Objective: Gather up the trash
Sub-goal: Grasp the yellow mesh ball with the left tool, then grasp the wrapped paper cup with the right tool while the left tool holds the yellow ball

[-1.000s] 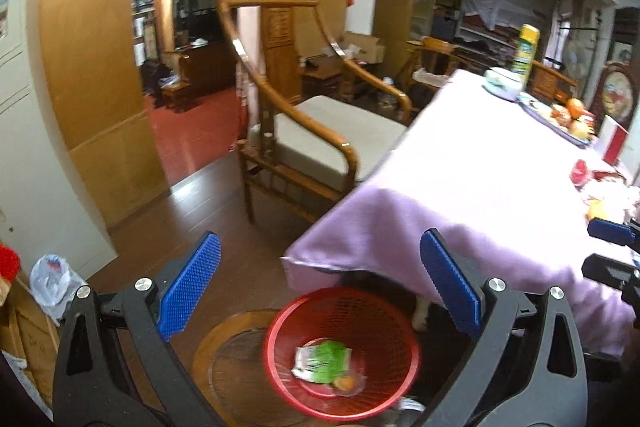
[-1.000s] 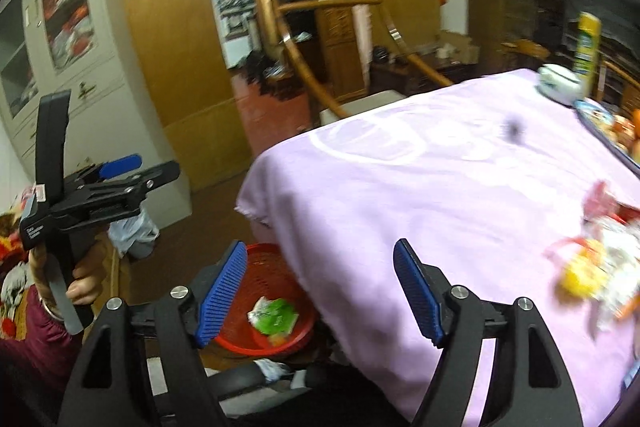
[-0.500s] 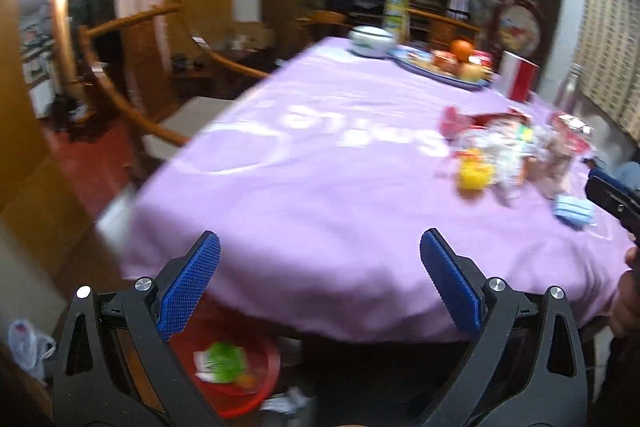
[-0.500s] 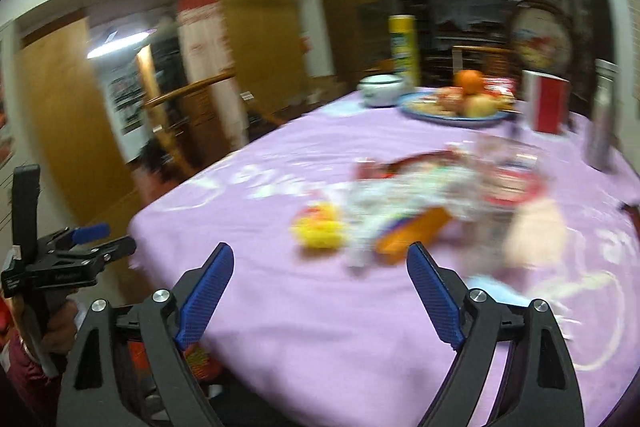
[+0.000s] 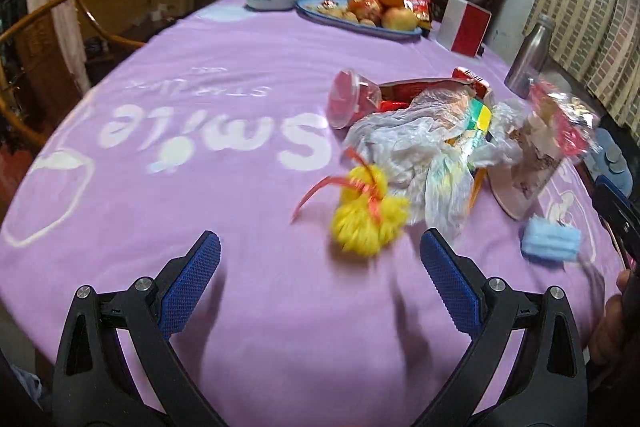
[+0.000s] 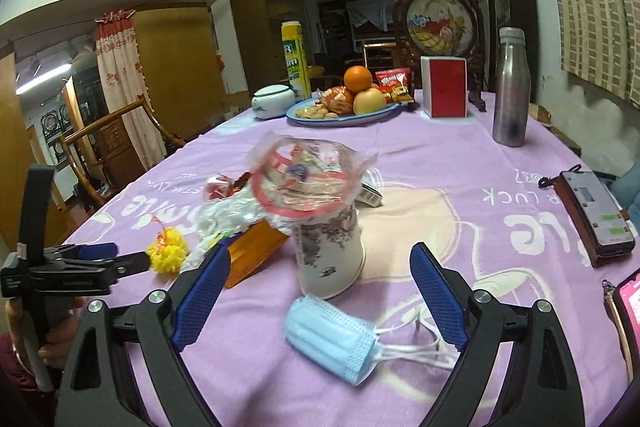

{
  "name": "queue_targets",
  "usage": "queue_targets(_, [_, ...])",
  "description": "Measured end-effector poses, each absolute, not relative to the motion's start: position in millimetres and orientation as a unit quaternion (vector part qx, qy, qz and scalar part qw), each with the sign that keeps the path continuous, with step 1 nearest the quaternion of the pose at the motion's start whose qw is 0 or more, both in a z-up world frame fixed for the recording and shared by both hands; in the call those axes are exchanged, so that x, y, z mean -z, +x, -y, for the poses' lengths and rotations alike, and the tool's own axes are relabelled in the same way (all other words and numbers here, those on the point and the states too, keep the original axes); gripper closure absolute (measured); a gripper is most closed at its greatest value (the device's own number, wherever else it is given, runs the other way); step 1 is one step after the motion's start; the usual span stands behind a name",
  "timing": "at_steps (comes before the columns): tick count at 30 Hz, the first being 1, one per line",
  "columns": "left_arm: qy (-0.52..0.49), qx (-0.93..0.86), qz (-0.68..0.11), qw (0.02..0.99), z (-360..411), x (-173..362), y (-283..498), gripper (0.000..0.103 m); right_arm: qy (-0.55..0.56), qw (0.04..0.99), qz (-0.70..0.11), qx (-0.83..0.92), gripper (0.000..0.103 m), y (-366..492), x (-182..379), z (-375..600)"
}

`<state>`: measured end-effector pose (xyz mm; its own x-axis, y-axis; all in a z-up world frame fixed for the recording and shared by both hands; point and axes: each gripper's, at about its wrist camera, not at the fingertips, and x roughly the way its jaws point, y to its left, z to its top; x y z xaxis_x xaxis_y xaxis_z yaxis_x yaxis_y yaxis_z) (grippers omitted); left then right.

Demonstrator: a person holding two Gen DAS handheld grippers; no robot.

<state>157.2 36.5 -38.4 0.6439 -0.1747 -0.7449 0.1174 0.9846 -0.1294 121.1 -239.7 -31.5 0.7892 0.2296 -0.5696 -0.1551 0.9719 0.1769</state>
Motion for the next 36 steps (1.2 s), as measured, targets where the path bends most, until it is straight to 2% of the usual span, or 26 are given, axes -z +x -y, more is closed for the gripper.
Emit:
queue_targets(7, [-0.062, 0.090, -0.460, 0.881, -28, 55, 193, 0.007, 0.076, 0.940, -0.314, -0.109, 0.010, 130, 35, 241])
queue_targets(11, [-0.061, 0.089, -0.459, 0.882, -29, 55, 193, 0.007, 0.081, 0.938, -0.316, -0.119, 0.010, 133, 36, 240])
queue_targets(13, [-0.061, 0.083, -0.455, 0.884, -29, 55, 192, 0.011, 0.087, 0.936, -0.318, -0.123, 0.010, 134, 38, 240])
queue_targets(14, [-0.061, 0.078, -0.451, 0.887, -29, 55, 191, 0.019, 0.089, 0.935, -0.319, -0.124, 0.010, 134, 38, 240])
queue_targets(15, [-0.061, 0.079, -0.446, 0.890, -29, 54, 188, 0.033, 0.092, 0.935, -0.319, -0.125, 0.010, 134, 38, 241])
queue_targets(18, [-0.060, 0.108, -0.439, 0.890, -26, 53, 185, 0.060, 0.100, 0.934, -0.317, -0.127, 0.010, 134, 38, 243])
queue_targets(20, [-0.060, 0.117, -0.434, 0.891, -25, 52, 183, 0.066, 0.102, 0.935, -0.317, -0.125, 0.010, 134, 38, 243])
queue_targets(28, [-0.070, 0.086, -0.382, 0.918, -51, 34, 159, 0.067, 0.107, 0.934, -0.313, -0.132, 0.010, 133, 38, 243])
queue_targets(36, [-0.061, 0.067, -0.380, 0.921, -59, 37, 148, 0.067, 0.110, 0.937, -0.312, -0.109, 0.009, 140, 33, 242])
